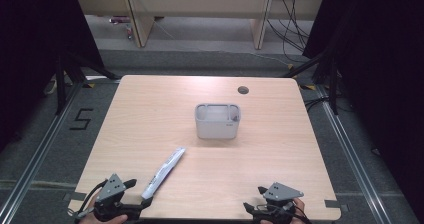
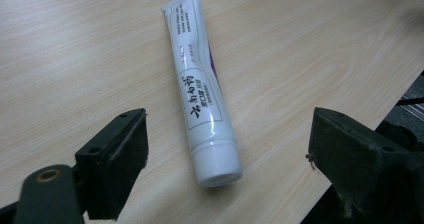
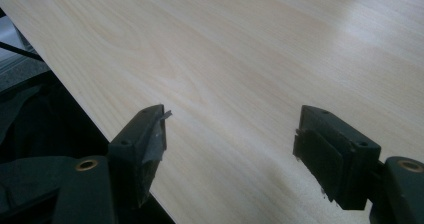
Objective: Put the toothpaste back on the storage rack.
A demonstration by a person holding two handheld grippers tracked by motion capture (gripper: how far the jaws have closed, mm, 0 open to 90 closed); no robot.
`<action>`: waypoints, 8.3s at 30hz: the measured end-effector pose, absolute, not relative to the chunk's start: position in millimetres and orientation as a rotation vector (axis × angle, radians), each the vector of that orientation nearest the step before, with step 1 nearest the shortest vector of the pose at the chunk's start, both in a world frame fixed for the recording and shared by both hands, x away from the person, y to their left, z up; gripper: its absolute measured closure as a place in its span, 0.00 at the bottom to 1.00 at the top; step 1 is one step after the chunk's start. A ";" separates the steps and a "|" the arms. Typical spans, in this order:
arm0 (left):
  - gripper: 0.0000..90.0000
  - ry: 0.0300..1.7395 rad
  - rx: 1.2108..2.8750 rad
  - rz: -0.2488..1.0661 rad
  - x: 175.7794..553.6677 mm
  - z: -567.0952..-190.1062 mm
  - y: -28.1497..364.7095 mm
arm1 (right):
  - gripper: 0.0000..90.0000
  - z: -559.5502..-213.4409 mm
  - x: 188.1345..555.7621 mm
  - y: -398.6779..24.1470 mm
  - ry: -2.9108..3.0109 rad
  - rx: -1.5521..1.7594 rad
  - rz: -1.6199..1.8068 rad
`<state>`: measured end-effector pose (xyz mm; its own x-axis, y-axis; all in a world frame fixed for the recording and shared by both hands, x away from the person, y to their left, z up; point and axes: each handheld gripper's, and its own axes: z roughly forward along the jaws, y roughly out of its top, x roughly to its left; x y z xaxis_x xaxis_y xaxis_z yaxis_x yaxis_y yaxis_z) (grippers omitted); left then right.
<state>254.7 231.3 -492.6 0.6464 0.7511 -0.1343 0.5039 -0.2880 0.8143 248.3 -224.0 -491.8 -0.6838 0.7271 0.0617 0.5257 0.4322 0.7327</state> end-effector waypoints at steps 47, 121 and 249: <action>0.44 0.942 2.248 0.226 350.1 -476.8 196.9 | 0.34 -489.3 241.8 -220.6 2.444 1.004 1.106; 0.82 0.801 2.880 -0.027 390.6 -479.6 127.7 | 0.35 -492.2 242.1 -211.4 2.496 0.986 1.117; 0.84 0.860 1.681 0.312 474.4 -352.3 69.5 | 0.34 -495.0 245.6 -213.4 2.496 1.011 1.160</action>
<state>474.4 69.5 -352.3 0.6946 0.6811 -0.2317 0.3741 -0.0668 0.9250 245.6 -213.4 -495.0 -0.7432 0.6626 0.0929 0.4982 0.4553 0.7379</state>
